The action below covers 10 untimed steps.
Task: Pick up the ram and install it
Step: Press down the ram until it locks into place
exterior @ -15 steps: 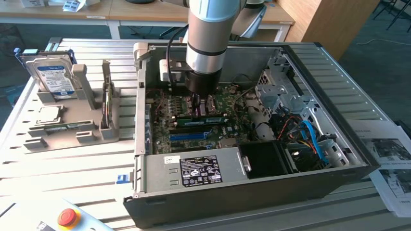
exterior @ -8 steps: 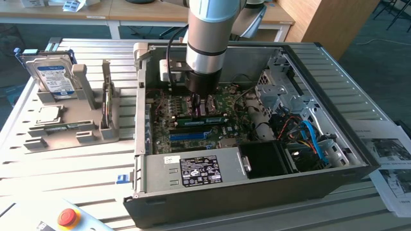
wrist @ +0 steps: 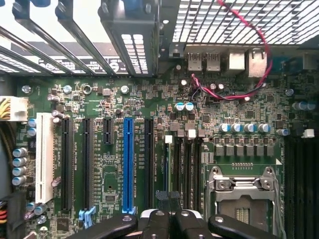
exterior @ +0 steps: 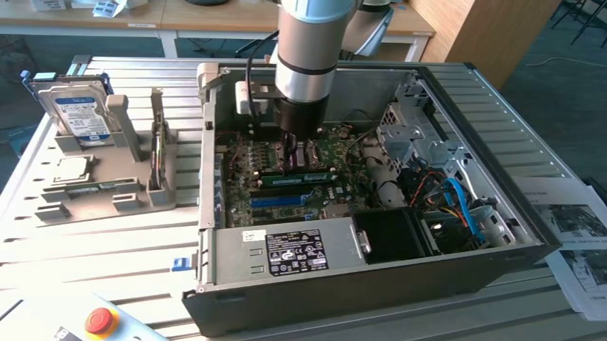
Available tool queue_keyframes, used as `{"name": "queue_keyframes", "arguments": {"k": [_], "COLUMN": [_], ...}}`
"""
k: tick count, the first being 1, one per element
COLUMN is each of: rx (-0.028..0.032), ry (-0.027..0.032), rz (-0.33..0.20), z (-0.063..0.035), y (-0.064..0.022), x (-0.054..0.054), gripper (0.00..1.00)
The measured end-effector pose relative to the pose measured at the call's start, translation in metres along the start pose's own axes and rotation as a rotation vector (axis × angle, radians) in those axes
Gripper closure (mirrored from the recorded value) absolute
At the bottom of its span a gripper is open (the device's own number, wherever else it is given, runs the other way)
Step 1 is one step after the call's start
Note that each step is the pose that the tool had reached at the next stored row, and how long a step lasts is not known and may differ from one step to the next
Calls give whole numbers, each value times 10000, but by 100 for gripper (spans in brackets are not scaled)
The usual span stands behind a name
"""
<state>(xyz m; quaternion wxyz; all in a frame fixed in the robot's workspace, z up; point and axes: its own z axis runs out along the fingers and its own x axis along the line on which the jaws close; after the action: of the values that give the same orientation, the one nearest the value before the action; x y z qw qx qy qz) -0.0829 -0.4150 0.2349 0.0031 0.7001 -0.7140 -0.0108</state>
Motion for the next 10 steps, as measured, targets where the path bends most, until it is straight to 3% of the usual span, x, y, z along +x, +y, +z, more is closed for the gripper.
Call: {"name": "queue_keyframes", "arguments": {"k": [10], "rx": [0], "ry": [1], "rz": [0], "z": [-294], "y": [6], "x": [-3], "gripper": [90]}}
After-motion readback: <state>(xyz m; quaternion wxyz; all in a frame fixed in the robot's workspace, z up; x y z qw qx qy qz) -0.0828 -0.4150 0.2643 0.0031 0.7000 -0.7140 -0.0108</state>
